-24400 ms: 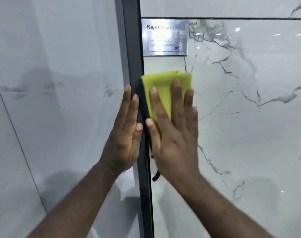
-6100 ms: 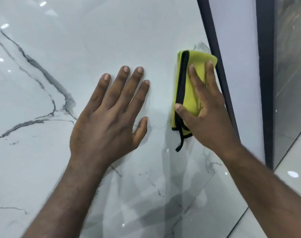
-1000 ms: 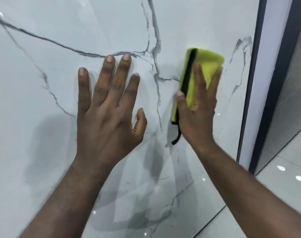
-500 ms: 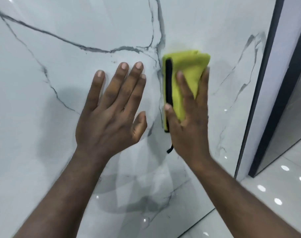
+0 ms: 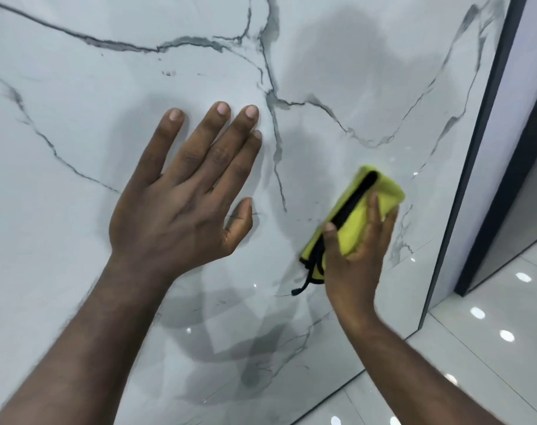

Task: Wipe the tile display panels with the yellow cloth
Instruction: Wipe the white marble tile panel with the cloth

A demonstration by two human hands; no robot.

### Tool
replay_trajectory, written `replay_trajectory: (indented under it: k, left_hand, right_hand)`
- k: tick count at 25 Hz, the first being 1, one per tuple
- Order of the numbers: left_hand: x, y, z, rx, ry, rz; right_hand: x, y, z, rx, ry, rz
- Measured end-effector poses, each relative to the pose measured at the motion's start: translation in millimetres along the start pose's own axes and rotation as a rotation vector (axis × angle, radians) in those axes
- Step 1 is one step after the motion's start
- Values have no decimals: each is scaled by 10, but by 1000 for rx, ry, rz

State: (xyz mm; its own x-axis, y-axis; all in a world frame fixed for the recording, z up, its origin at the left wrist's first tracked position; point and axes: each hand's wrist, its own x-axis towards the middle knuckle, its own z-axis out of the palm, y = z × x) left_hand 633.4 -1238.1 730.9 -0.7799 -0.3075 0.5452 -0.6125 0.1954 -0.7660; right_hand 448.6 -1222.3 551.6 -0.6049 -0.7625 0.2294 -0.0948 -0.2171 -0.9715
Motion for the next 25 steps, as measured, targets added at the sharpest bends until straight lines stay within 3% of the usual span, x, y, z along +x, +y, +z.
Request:
replay_trajectory:
  k: [1, 2, 5, 7, 11, 13, 15, 16, 17, 20, 21, 23, 25]
  left_hand:
    - [-1, 5, 5, 4, -5, 3]
    - [4, 0, 10, 13, -11, 11]
    - [1, -34, -7, 6, -19, 41]
    - [-26, -86, -101, -66, -38, 0]
    - [-295, -348, -363, -106, -81, -189]
    - [-471, -497, -454, -110, -59, -240]
    - [-595, -616, -498, -100, -41, -258]
    - [-642, -651, -510, -101, -35, -254]
    - [-711, -690, -532, -101, -33, -251]
    - [-946, -805, -592, -117, -28, -253]
    - [-1028, -861, -622, -124, -19, -262]
    - [-1187, -985, -669, -133, 9, -298]
    - [-1324, -1081, -695, -138, 50, -334]
  right_hand:
    - [76, -58, 8, 40, 17, 94]
    - [157, -177, 35, 23, 24, 71]
    - [85, -488, 169, -125, -18, -360]
    - [-39, -475, 194, -197, -53, -476]
    - [172, -779, 236, -32, 116, -46]
    - [42, -1022, 347, -141, 94, -243]
    - [-299, -1029, 439, -272, -32, -511]
    - [-429, -993, 438, -310, -92, -545]
    - [-480, -988, 440, -316, -97, -529]
    - [-278, -1296, 570, -146, 54, -208]
    - [-304, -1463, 643, -152, 75, -203]
    - [-606, -1626, 793, -312, 52, -459]
    - [-998, -1431, 858, -464, -101, -747]
